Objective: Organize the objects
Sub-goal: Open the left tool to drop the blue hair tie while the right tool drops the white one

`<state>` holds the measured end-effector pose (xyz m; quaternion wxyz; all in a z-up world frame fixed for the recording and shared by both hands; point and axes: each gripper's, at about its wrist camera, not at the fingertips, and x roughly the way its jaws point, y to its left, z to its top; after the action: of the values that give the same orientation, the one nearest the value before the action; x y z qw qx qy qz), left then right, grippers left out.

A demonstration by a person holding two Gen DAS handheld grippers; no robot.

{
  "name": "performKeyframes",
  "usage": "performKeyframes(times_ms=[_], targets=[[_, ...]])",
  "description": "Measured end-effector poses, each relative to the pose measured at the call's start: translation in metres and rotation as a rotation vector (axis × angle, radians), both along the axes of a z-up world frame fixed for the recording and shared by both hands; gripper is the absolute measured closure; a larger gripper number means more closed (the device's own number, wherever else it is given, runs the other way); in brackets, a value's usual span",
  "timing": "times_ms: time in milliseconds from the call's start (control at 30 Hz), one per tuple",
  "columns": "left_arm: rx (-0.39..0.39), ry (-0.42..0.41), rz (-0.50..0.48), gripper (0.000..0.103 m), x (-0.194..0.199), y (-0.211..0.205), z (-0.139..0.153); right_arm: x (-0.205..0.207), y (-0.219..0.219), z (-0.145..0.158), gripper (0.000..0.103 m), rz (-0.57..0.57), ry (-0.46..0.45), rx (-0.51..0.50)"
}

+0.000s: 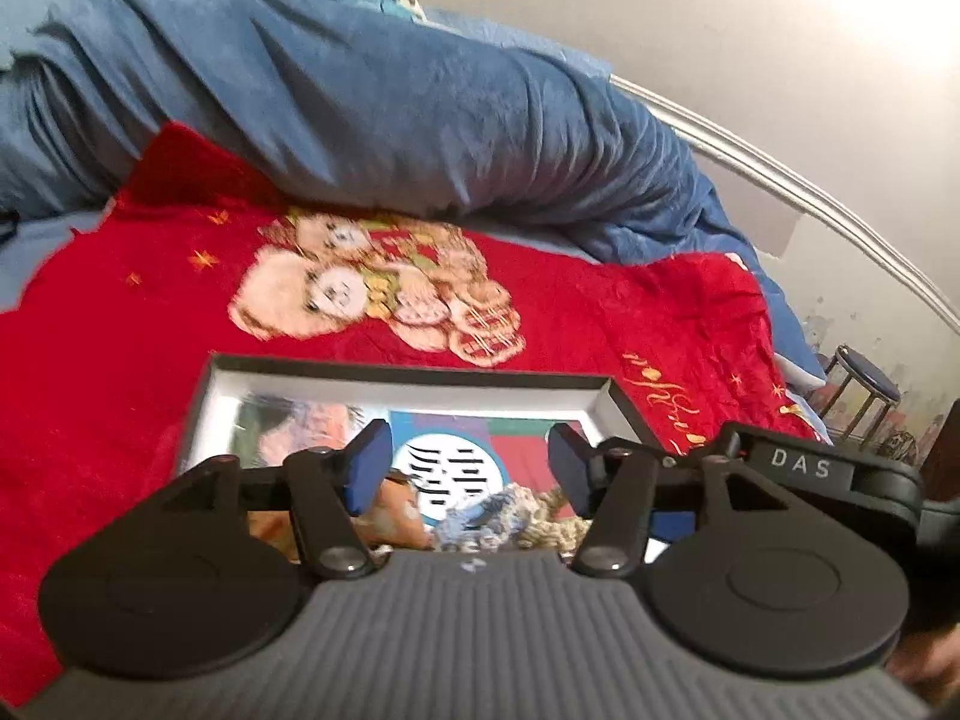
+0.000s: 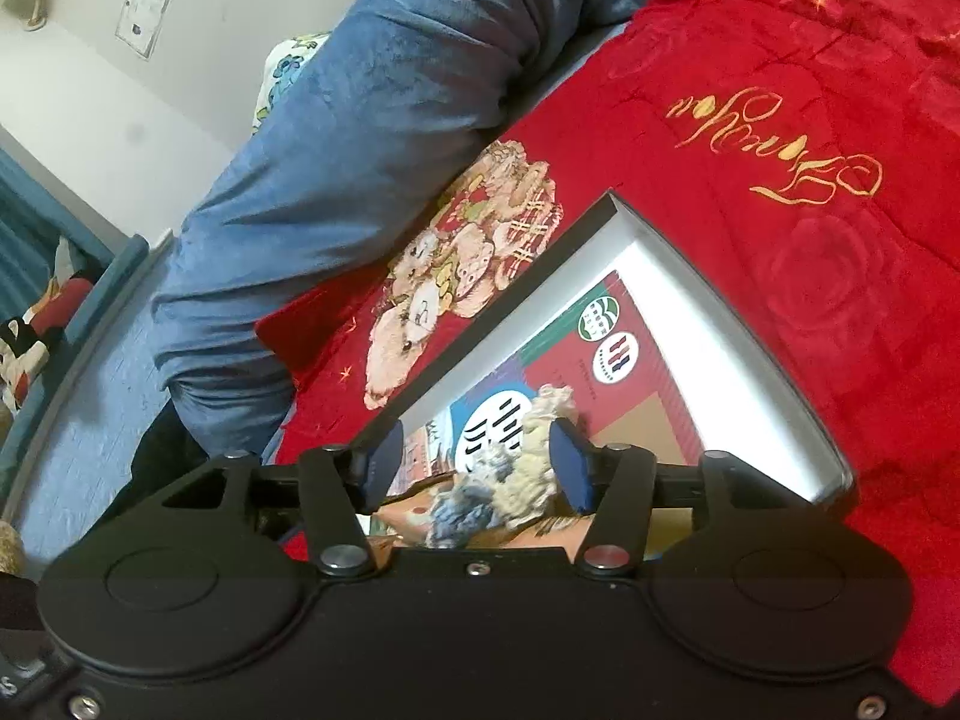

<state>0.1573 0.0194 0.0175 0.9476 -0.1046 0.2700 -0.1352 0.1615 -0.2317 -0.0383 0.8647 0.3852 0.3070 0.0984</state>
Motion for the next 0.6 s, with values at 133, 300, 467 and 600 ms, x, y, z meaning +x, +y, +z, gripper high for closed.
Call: performKeyframes(times_ms=[133, 300, 467, 600], targets=[[0.063, -0.012, 0.008, 0.029, -0.024, 0.009, 0.016, -0.020, 0.005, 0.017, 0.044, -0.014, -0.042, -0.038], [0.092, 0.047, 0.031, 0.029, -0.067, 0.020, 0.012, -0.053, 0.009, 0.031, 0.038, -0.025, -0.063, -0.037], [0.146, 0.158, 0.077, 0.029, -0.099, 0.024, -0.019, -0.090, 0.014, 0.033, 0.038, 0.004, 0.013, -0.027], [0.206, 0.193, 0.091, 0.029, -0.094, 0.015, -0.035, -0.098, 0.025, 0.030, 0.038, 0.050, 0.057, -0.051]])
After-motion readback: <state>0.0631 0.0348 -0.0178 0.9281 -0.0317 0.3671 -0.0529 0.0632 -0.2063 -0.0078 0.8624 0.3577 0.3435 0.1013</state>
